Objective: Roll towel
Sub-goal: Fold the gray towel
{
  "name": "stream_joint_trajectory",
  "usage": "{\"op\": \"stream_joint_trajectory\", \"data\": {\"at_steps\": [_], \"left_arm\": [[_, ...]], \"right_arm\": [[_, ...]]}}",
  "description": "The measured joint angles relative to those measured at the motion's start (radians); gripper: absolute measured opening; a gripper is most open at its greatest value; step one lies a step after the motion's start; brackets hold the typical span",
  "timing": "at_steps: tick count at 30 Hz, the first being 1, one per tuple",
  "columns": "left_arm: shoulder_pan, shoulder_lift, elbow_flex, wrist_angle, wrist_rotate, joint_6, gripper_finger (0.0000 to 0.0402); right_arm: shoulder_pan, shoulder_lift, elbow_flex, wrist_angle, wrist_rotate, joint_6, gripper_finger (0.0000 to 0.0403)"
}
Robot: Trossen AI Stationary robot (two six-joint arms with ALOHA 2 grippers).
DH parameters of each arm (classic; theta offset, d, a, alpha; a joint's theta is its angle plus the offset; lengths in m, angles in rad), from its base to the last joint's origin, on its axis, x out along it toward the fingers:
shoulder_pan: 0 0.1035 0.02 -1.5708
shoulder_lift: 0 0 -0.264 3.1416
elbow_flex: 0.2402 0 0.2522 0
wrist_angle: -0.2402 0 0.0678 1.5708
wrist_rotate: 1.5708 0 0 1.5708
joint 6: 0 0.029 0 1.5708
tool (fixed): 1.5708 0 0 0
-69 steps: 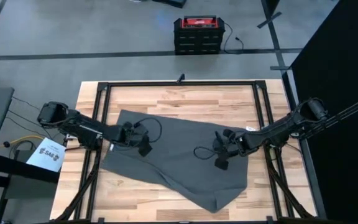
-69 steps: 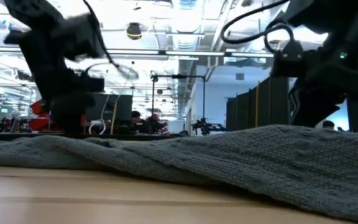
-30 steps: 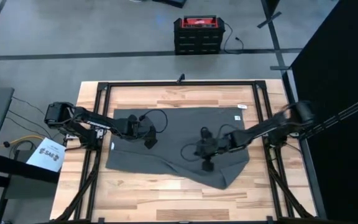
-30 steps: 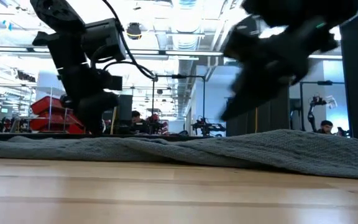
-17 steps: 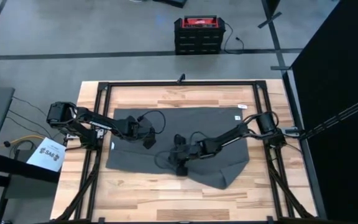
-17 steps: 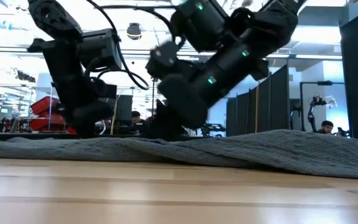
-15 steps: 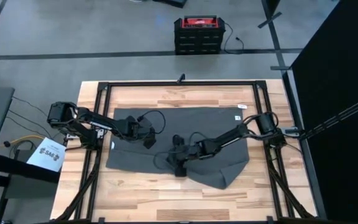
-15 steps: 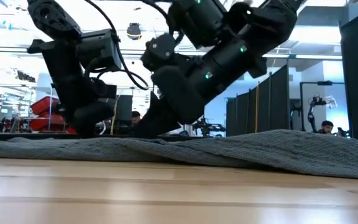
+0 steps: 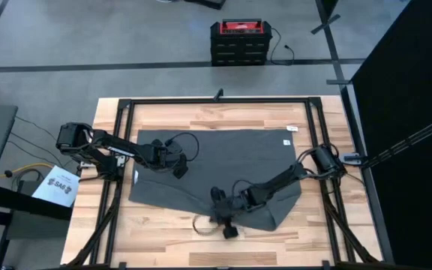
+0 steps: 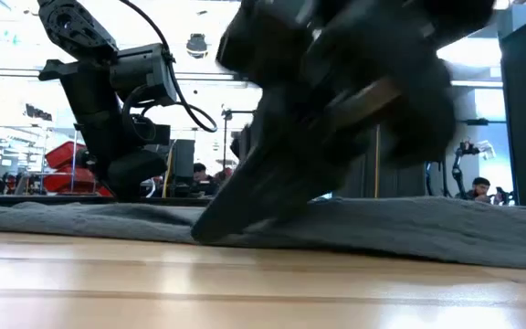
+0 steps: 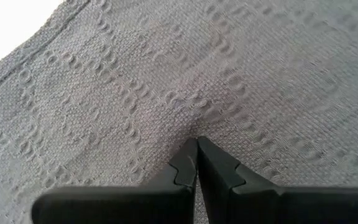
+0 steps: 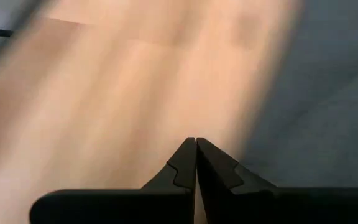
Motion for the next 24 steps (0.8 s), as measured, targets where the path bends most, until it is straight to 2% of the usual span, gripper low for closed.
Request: {"op": "stream_joint_trajectory", "data": {"at_steps": [2, 4, 8, 10, 14, 16, 18, 24], "left_arm": [[0.0, 0.0, 0.0, 0.0, 0.0, -0.012, 0.0], [0.0, 0.0, 0.0, -0.001, 0.0, -0.025, 0.0], [-0.006, 0.0, 0.0, -0.001, -0.003, -0.041, 0.0], [-0.007, 0.0, 0.0, 0.0, -0.003, -0.042, 0.0], [-0.009, 0.0, -0.001, 0.005, -0.005, -0.044, 0.0], [-0.006, 0.001, -0.001, 0.005, -0.007, -0.035, 0.0], [-0.004, 0.001, -0.001, 0.006, -0.007, -0.032, 0.0], [0.011, 0.001, 0.001, -0.002, -0.001, -0.026, 0.0]], "right_arm": [[0.029, -0.007, 0.0, 0.04, -0.006, -0.035, 0.0], [0.036, -0.013, 0.0, 0.067, 0.042, -0.077, 0.0], [-0.017, -0.012, 0.0, 0.01, 0.311, -0.128, 0.0], [-0.06, 0.016, 0.0, 0.013, 0.358, -0.093, 0.0], [-0.101, 0.065, 0.003, 0.075, 0.341, -0.065, 0.0], [-0.096, 0.094, 0.017, 0.112, 0.283, -0.049, 0.0], [-0.083, 0.114, 0.03, 0.116, 0.228, -0.024, 0.0], [0.002, 0.105, 0.031, 0.151, 0.192, -0.02, 0.0]]}}
